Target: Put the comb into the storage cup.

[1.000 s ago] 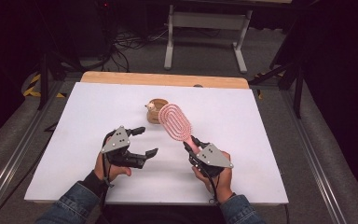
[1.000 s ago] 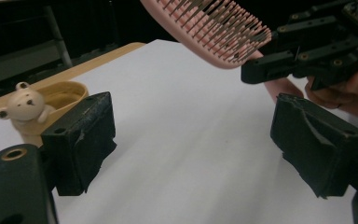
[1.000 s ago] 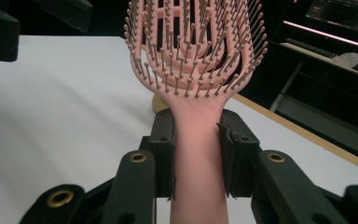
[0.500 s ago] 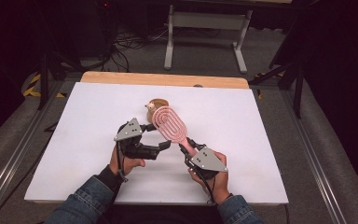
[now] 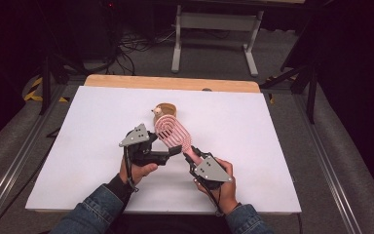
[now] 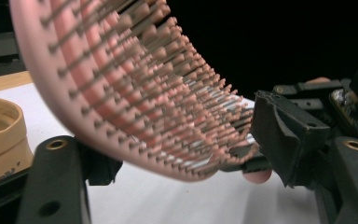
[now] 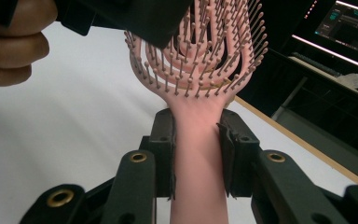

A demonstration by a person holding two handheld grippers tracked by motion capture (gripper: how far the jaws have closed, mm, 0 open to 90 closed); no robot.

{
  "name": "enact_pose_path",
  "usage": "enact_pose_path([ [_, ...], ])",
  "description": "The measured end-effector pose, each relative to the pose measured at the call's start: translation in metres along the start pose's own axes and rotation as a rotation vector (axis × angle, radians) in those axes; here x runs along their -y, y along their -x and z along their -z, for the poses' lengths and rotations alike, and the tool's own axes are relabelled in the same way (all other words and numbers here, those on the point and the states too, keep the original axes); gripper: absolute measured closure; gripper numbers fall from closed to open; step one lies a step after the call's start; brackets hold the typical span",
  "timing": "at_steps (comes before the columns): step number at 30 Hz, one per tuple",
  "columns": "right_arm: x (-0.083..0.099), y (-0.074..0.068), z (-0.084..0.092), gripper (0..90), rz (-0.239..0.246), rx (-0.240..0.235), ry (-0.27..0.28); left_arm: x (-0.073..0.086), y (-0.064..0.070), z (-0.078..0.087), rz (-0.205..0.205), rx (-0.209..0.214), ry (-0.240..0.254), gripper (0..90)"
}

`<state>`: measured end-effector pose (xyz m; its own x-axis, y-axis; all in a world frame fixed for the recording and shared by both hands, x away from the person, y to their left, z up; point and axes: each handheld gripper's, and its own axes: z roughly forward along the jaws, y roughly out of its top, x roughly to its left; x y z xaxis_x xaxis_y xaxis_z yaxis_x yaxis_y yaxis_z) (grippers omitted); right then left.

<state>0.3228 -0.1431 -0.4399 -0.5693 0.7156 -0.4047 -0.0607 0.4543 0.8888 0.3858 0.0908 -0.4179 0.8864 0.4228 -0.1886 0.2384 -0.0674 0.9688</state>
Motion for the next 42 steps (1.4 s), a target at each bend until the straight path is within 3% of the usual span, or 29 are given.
enact_pose_path([
  [5, 0.001, -0.002, -0.001, 69.5, 0.013, 0.001, -0.001, 0.0, 0.001, 0.003, 0.0, 0.002, 0.027, 42.5],
  [10, 0.002, -0.003, -0.001, 69.6, 0.021, -0.004, -0.004, 0.0, 0.001, 0.006, 0.0, 0.043, 0.041, 51.2],
  [13, 0.003, -0.003, -0.002, 69.5, 0.025, -0.005, -0.016, -0.001, 0.002, 0.007, -0.012, 0.066, 0.039, 55.1],
  [18, 0.005, -0.005, -0.004, 69.4, 0.03, -0.022, -0.023, -0.003, 0.008, 0.01, -0.066, 0.104, 0.052, 62.7],
  [25, 0.004, -0.005, -0.001, 66.5, 0.029, -0.037, -0.009, -0.006, 0.008, 0.014, -0.099, 0.092, 0.047, 63.3],
  [36, 0.005, 0.009, 0.013, 46.9, -0.017, -0.082, 0.031, -0.011, -0.001, 0.026, -0.111, 0.039, 0.054, 63.4],
  [42, 0.009, 0.014, 0.018, 36.9, -0.017, -0.062, 0.015, -0.012, -0.001, 0.028, -0.114, 0.024, 0.055, 63.4],
])
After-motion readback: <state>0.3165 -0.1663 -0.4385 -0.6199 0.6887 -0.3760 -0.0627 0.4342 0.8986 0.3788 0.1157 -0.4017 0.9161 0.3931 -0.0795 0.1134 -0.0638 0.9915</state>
